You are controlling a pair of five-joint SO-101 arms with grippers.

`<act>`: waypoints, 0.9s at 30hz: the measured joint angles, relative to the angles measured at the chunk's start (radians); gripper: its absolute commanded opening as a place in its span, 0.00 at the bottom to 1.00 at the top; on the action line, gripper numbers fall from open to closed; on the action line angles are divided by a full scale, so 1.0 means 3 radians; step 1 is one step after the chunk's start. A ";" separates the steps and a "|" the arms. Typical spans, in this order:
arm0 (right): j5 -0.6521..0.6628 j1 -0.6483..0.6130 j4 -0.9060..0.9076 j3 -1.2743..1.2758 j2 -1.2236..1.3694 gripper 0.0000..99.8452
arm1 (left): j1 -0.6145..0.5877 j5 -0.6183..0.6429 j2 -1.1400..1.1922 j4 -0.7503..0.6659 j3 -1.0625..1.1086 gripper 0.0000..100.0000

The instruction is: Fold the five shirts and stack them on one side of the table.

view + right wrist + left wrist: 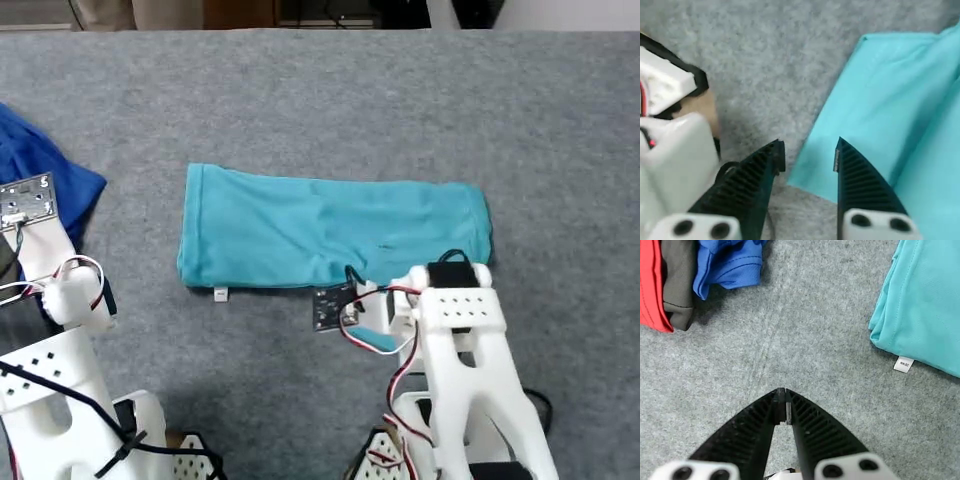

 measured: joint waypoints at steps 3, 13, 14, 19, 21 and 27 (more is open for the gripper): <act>-0.0184 -0.0128 -0.0128 0.0015 0.0000 0.17 | 0.0000 0.0000 0.0000 0.0000 0.0000 0.02; -0.0721 -0.0399 -0.0844 0.0537 0.0000 0.17 | 0.0000 0.0000 0.0000 0.0000 0.0000 0.02; -0.0736 -0.0399 -0.0910 0.0593 0.0000 0.17 | 0.0000 0.0000 0.0000 0.0000 0.0000 0.02; -0.0767 -0.0399 -0.1059 0.0706 -0.0041 0.17 | 0.0000 0.0000 0.0000 0.0000 0.0000 0.02; -0.0767 -0.0399 -0.1069 0.0721 -0.0056 0.16 | 0.0000 0.0000 0.0000 0.0000 0.0000 0.02; -0.0803 -0.0348 -0.1105 0.0752 -0.0077 0.01 | 0.0000 0.0000 0.0000 0.0000 0.0000 0.02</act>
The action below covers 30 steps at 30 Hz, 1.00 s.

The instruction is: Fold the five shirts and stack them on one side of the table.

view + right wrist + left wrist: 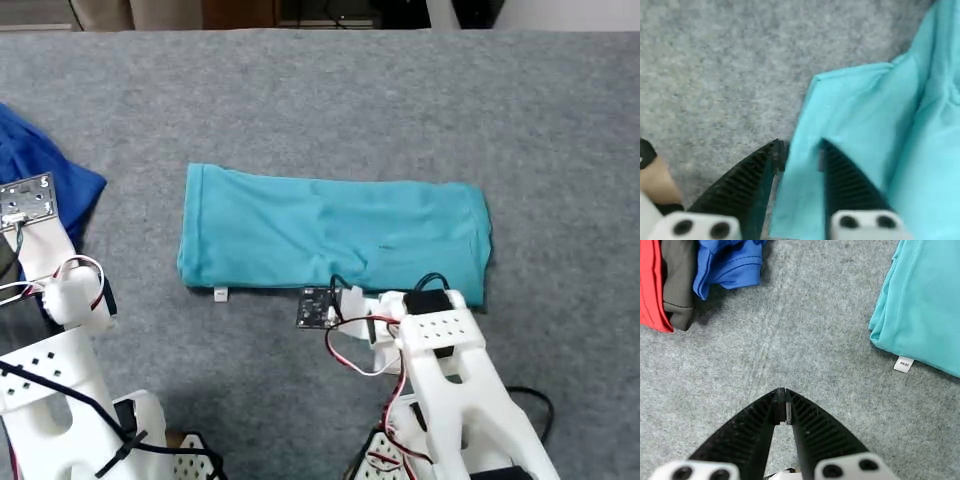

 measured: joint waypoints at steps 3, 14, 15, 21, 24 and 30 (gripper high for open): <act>0.0000 0.0000 0.0000 0.0010 0.0000 0.00 | 0.0000 0.0000 0.0000 0.0000 0.0000 0.02; -0.0005 0.0159 0.0087 -0.0220 0.0031 0.00 | 0.0000 0.0000 0.0000 0.0000 0.0000 0.02; -0.0005 0.0215 0.0133 -0.0332 0.0031 0.00 | 0.0000 0.0000 0.0000 0.0000 0.0000 0.02; -0.0005 0.0435 0.0445 -0.1079 0.0036 0.00 | 0.0000 0.0000 0.0000 0.0041 0.0000 0.02; 0.0051 0.0455 0.0496 -0.1335 0.0051 0.00 | 0.0000 0.0000 0.0000 0.0041 0.0000 0.02; 0.0174 0.0460 0.0496 -0.1800 0.0573 0.00 | 0.0000 0.0000 0.0000 0.0041 0.0000 0.02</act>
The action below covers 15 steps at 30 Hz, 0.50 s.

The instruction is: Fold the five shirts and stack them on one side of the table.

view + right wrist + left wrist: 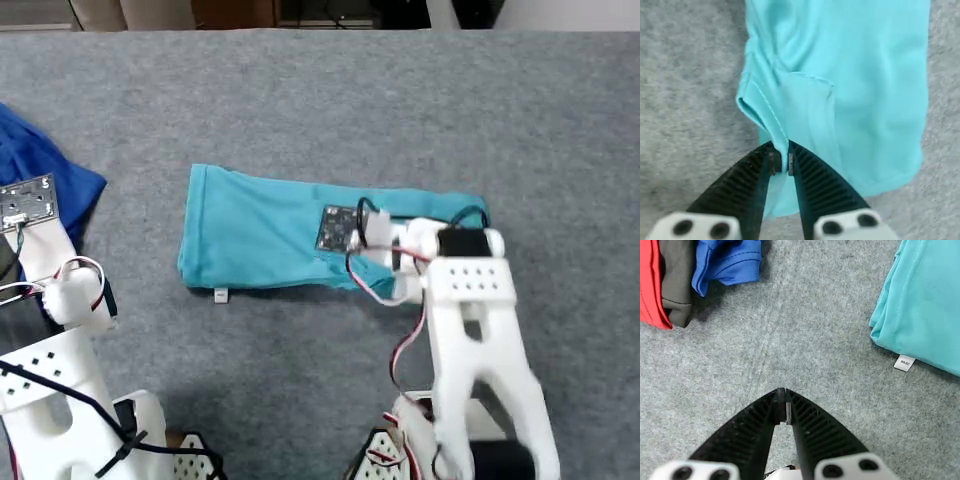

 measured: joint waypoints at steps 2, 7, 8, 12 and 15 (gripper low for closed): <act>0.0005 0.0000 0.0000 -0.0235 0.0292 0.00 | 0.0000 0.0000 0.0000 0.0000 0.0000 0.02; 0.0072 0.0092 0.0000 -0.0900 0.1135 0.00 | 0.0000 0.0000 0.0000 0.0000 0.0000 0.02; 0.0087 0.0118 0.0005 -0.1048 0.1304 0.00 | 0.0000 0.0000 0.0000 0.0000 0.0000 0.02; 0.0138 0.0184 0.0046 -0.1529 0.1841 0.00 | 0.0000 0.0000 0.0000 0.0000 0.0000 0.02; 0.0164 0.0189 0.0097 -0.1749 0.2092 0.01 | 0.0000 0.0000 0.0000 0.0000 0.0000 0.02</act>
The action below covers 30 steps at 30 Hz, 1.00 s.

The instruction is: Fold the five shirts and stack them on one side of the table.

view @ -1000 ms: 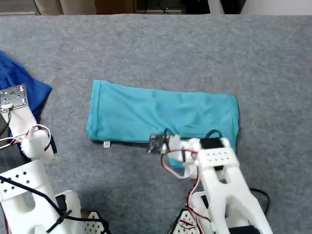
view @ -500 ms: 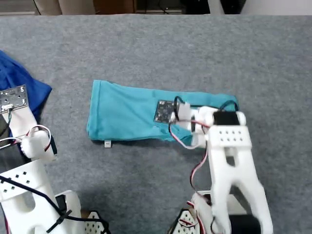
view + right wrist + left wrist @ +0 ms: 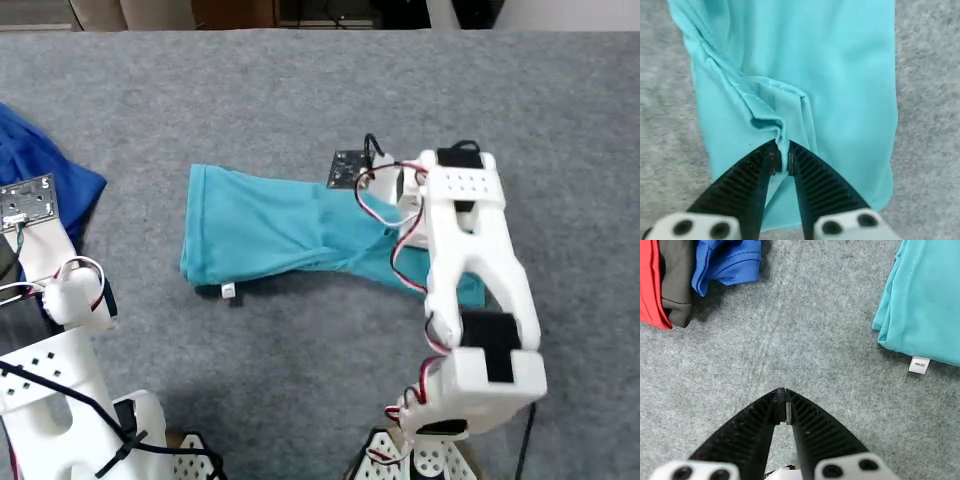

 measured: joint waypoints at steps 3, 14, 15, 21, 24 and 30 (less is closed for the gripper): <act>0.0041 0.0010 0.0015 -0.0128 0.0092 0.05 | 0.0000 0.0000 0.0000 0.0000 0.0000 0.02; 0.0092 0.0010 0.0015 -0.0174 0.0102 0.23 | 0.0000 0.0000 0.0000 0.0000 0.0000 0.02; 0.0092 0.0010 0.0015 -0.0194 0.0102 0.23 | 0.0000 0.0000 0.0000 0.0000 0.0000 0.02; 0.0092 0.0010 0.0343 -0.0384 0.0102 0.22 | 0.0000 0.0000 0.0000 0.0000 0.0000 0.02; 0.0092 0.0010 0.0609 -0.0425 -0.0031 0.14 | 0.0000 0.0000 0.0000 0.0000 0.0000 0.02; 0.0092 0.0010 0.1084 -0.0317 -0.0552 0.00 | 0.0000 0.0000 0.0000 0.0000 0.0000 0.02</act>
